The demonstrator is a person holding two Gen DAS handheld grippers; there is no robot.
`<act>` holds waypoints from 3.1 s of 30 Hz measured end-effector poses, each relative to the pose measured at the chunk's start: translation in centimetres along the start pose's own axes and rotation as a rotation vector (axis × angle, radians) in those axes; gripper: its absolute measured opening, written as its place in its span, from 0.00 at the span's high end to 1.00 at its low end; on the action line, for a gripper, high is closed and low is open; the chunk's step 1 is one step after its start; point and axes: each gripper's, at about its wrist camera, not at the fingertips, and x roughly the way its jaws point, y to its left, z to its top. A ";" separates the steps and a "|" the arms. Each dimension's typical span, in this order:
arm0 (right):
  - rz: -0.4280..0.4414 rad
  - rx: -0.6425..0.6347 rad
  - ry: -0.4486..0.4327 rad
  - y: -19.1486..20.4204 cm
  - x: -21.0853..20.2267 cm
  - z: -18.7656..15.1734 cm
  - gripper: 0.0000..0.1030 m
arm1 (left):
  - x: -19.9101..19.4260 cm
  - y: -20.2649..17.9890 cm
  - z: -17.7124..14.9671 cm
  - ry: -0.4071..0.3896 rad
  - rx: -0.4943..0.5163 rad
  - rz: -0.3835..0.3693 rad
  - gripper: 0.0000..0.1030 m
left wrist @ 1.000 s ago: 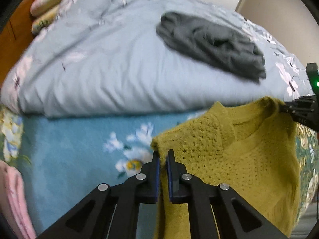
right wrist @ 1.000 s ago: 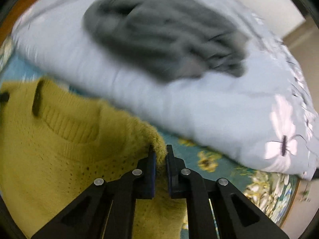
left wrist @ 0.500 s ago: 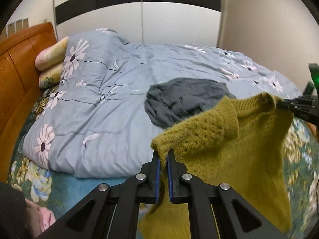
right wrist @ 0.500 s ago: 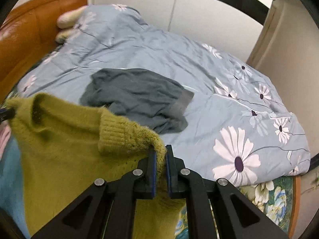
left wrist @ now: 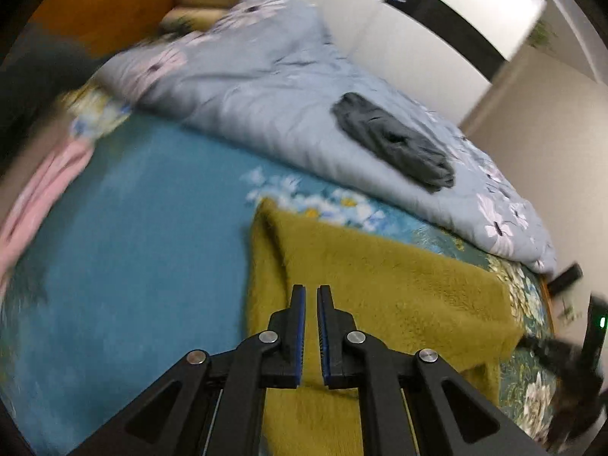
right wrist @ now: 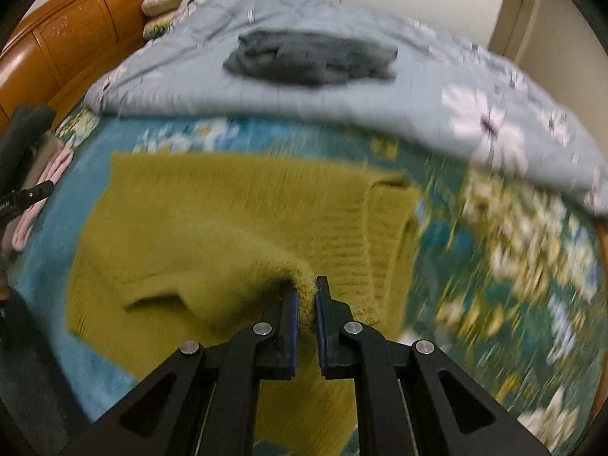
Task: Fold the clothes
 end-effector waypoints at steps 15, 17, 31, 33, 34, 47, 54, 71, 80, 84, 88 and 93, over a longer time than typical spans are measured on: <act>-0.020 0.122 0.147 -0.1 1.1 -7.7 0.91 | 4.5 3.6 -7.1 0.310 -0.430 -0.156 0.59; 0.028 0.207 0.127 -1.3 0.4 -8.6 0.90 | 5.4 3.3 -7.1 0.318 -0.448 -0.173 0.55; 0.535 1.107 -0.004 -7.2 5.6 -10.3 0.52 | 9.0 2.2 -7.2 0.334 -0.711 -0.183 0.45; 0.531 1.129 0.005 -7.2 5.9 -10.1 0.65 | 8.8 1.8 -6.6 0.330 -0.699 -0.169 0.57; 0.527 1.136 0.009 -7.2 6.0 -9.9 0.70 | 8.6 1.5 -6.3 0.325 -0.684 -0.161 0.60; 0.536 0.907 -0.130 -5.8 -0.8 -4.6 0.90 | 2.0 -2.2 -1.8 0.179 -0.493 -0.170 0.88; 0.412 0.786 -0.025 -4.8 -1.0 -9.0 0.90 | 1.9 1.4 -7.8 0.270 -0.516 -0.096 0.88; 0.343 0.881 0.111 -5.1 3.3 -14.0 0.91 | 3.5 0.7 -10.7 0.386 -0.440 0.052 0.87; 0.349 0.878 0.111 -4.5 4.0 -13.9 0.90 | 4.5 1.3 -11.8 0.451 -0.452 0.079 0.84; 0.350 0.861 0.110 -4.8 3.6 -13.7 0.88 | 3.4 1.9 -12.0 0.413 -0.476 0.049 0.83; 0.299 0.831 0.089 -6.0 2.3 -13.9 0.81 | 1.9 2.5 -11.9 0.350 -0.496 0.074 0.78; 0.216 0.869 0.043 -9.3 0.6 -15.5 0.72 | -0.3 3.5 -11.8 0.248 -0.530 0.208 0.77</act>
